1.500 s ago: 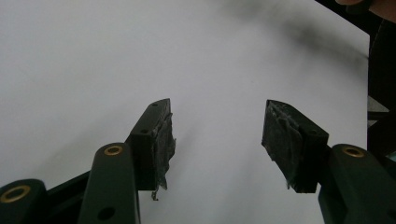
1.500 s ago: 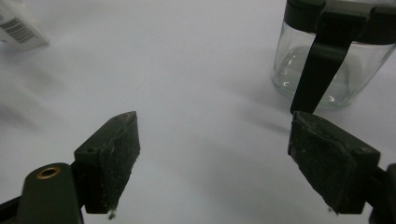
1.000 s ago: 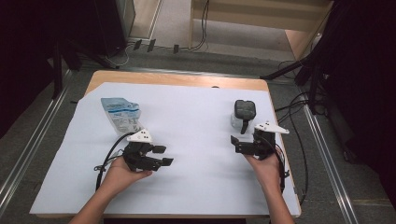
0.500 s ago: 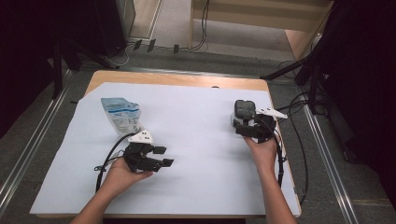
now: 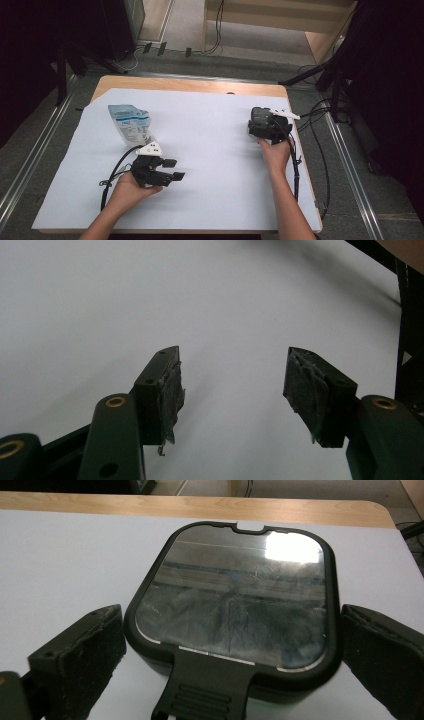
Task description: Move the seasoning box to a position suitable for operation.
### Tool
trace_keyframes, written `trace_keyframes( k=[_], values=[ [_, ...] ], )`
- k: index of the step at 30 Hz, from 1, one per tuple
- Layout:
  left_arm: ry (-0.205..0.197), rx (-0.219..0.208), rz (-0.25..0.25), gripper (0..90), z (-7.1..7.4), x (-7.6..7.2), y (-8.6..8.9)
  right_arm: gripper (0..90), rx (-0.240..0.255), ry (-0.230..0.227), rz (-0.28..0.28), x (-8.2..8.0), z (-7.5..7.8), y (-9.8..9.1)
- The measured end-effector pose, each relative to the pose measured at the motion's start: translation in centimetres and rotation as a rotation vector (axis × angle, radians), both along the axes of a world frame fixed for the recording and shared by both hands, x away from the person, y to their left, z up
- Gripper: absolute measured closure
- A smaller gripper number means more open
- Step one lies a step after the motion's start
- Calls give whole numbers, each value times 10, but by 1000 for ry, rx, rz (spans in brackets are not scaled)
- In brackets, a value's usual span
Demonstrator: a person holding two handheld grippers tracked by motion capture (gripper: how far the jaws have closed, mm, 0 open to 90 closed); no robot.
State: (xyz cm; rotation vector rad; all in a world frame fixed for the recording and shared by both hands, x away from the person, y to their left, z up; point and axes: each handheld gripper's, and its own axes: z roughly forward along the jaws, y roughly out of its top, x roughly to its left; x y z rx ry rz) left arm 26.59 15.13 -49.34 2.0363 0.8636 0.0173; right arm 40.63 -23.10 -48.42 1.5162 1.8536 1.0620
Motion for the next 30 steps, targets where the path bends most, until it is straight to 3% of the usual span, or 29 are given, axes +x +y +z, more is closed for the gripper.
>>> trace_keyframes(
  k=[8,12,16,26,30],
  values=[
    [8,5,15,406,-3,-4,2,39,12,6,-20,8,-10,5],
    [5,9,23,406,-4,-6,4,71,-17,-2,-29,10,-13,7],
    [8,4,38,406,-4,-7,7,82,9,0,-32,12,-15,5],
    [9,0,43,405,-5,-3,10,90,-15,0,-35,13,-18,6],
    [12,4,41,405,-6,0,8,140,-43,-26,-36,11,-16,4]
  ],
)
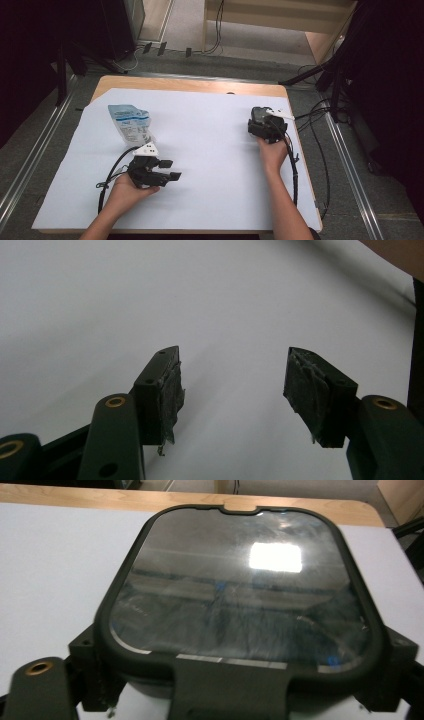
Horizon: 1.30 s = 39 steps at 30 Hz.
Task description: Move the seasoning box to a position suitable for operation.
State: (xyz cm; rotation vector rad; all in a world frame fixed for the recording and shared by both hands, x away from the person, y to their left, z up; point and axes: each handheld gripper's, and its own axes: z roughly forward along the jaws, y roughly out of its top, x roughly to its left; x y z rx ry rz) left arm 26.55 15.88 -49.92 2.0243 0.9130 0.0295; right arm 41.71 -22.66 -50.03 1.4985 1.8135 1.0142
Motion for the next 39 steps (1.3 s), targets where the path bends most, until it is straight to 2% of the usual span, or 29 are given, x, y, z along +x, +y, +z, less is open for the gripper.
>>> trace_keyframes(
  k=[4,7,14,15,17,19,23,24,30,34,39],
  values=[
    [5,15,-2,405,0,2,-1,149,12,3,2,-1,2,-5],
    [10,11,-6,404,-1,3,-1,156,-3,3,13,-3,3,-5],
    [27,13,-2,397,-2,7,-1,158,15,12,58,-7,8,-2],
    [31,8,-2,396,-2,7,0,158,10,3,92,-12,12,2],
    [32,7,0,395,-2,9,0,158,12,2,95,-14,13,3],
    [36,-1,1,393,-2,10,2,158,7,-2,138,-22,17,11],
    [39,1,7,387,-2,12,3,158,7,1,178,-29,20,18],
    [37,5,8,382,-2,12,4,158,20,3,206,-34,22,22],
    [33,11,8,361,-1,12,6,158,27,8,268,-46,26,33],
    [31,13,13,343,0,11,8,158,49,9,312,-55,29,40],
    [31,23,12,343,1,12,12,158,34,13,383,-72,31,50]
  ],
)
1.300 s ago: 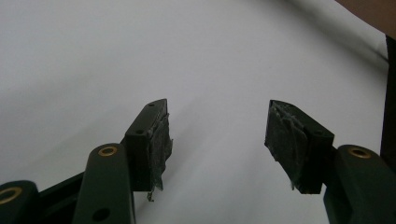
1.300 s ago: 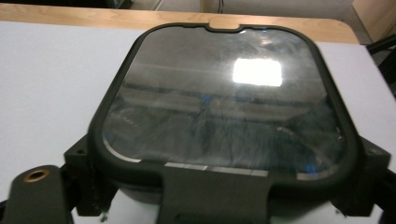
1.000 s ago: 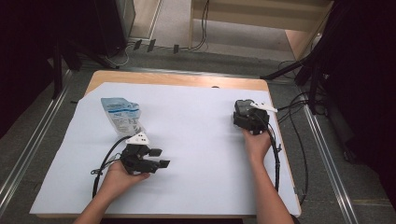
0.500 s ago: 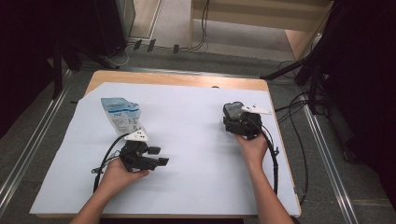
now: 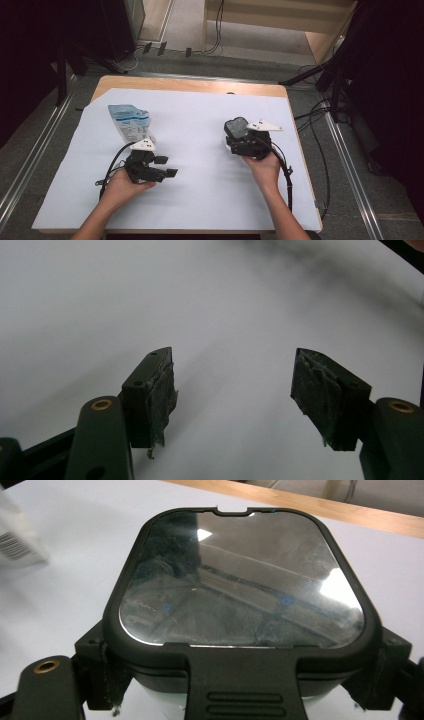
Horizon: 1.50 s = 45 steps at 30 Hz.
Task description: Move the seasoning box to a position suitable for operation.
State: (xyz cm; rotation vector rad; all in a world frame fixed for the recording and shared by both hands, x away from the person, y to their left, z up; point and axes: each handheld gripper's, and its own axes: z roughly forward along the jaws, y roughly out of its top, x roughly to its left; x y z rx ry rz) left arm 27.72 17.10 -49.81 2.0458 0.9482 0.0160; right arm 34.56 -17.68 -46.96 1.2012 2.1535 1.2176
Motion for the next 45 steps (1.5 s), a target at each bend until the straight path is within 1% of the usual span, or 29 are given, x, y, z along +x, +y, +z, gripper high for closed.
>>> trace_keyframes(
  k=[1,2,3,4,5,6,7,9,10,11,12,14,15,16,17,18,21,23,25,26,32,34,36,37,42,44,45],
  values=[
    [2,-6,4,343,0,1,1,158,0,0,0,0,0,0],
    [5,-9,8,343,0,1,2,158,0,4,26,-6,0,4],
    [6,-10,9,342,1,1,2,158,2,6,35,-8,0,5],
    [5,-2,5,343,1,1,3,158,2,5,48,-9,-1,7],
    [-2,1,9,343,1,1,3,158,0,7,55,-12,-1,9],
    [1,-5,10,343,1,1,3,158,-4,6,68,-14,-1,11],
    [1,-5,10,343,1,1,3,158,-4,6,68,-14,-1,11],
    [4,-10,18,345,1,2,3,158,0,10,87,-15,-2,15],
    [2,-1,12,352,1,2,3,158,11,21,102,-16,-3,19],
    [2,-1,12,355,1,2,3,158,11,21,102,-16,-3,19],
    [6,2,8,359,0,1,4,158,9,22,123,-17,-4,24],
    [6,7,11,364,1,1,4,158,-3,20,144,-18,-6,29],
    [7,0,12,364,0,1,5,158,-3,20,144,-18,-6,29],
    [9,-5,15,368,0,1,6,158,-6,20,162,-19,-7,35],
    [10,-5,18,368,1,1,6,158,-6,20,162,-19,-7,35],
    [8,-9,21,372,1,1,7,158,-10,24,182,-19,-9,39],
    [10,-16,30,376,1,2,9,158,-12,29,198,-19,-11,44],
    [12,-9,31,380,1,2,10,158,-15,30,221,-19,-13,51],
    [12,-8,31,380,0,2,9,158,-19,30,225,-20,-13,53],
    [15,-8,31,381,0,2,9,158,-23,29,241,-19,-15,59],
    [15,-10,32,383,-1,3,9,159,-23,28,262,-19,-18,67],
    [14,-10,33,383,-1,3,10,160,-28,28,270,-18,-21,69],
    [14,-6,37,384,-1,3,10,159,-36,39,271,-17,-24,72],
    [13,-10,34,384,-1,3,10,159,-47,31,277,-18,-25,73],
    [14,-6,35,384,-1,3,9,159,-47,24,284,-19,-27,71],
    [12,-6,33,385,-1,3,10,157,-42,32,292,-19,-28,68],
    [11,-7,29,385,-1,4,10,157,-49,34,301,-20,-29,67]
  ],
)
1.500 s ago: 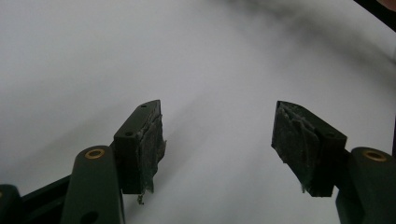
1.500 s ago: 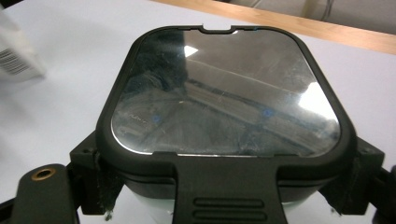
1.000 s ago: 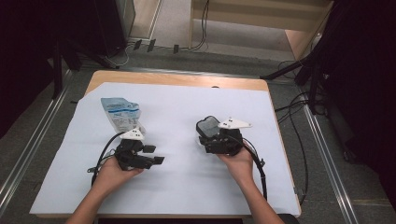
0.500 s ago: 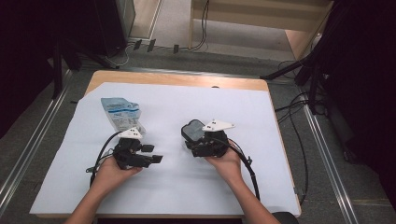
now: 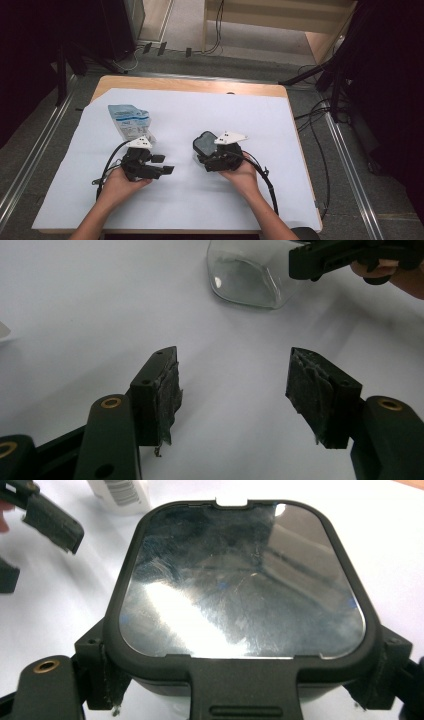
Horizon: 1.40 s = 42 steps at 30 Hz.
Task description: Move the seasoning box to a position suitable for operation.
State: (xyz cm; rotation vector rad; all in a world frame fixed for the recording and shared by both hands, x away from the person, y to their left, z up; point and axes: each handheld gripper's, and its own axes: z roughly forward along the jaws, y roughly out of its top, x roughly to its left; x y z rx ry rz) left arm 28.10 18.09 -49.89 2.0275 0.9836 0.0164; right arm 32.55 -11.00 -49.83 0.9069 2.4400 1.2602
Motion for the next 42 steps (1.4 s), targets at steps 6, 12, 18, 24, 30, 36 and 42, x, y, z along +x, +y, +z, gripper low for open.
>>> trace_keyframes(
  k=[6,12,18,24,30,36,42],
  values=[
    [0,-1,8,389,0,1,-1,123,11,18,6,0,0,1],
    [0,0,3,428,2,3,-4,88,46,15,-6,-2,10,-6],
    [21,9,-16,614,11,4,-15,97,78,15,9,-14,29,-20],
    [16,-27,-89,799,16,12,-21,124,92,14,19,-26,36,-32],
    [-23,-37,-113,900,23,26,-27,165,127,11,17,-39,43,-50],
    [-12,-75,-122,900,17,37,-29,275,120,10,1,-43,42,-60],
    [-12,-35,-122,900,13,42,-27,514,137,36,-8,-43,37,-72]
  ],
)
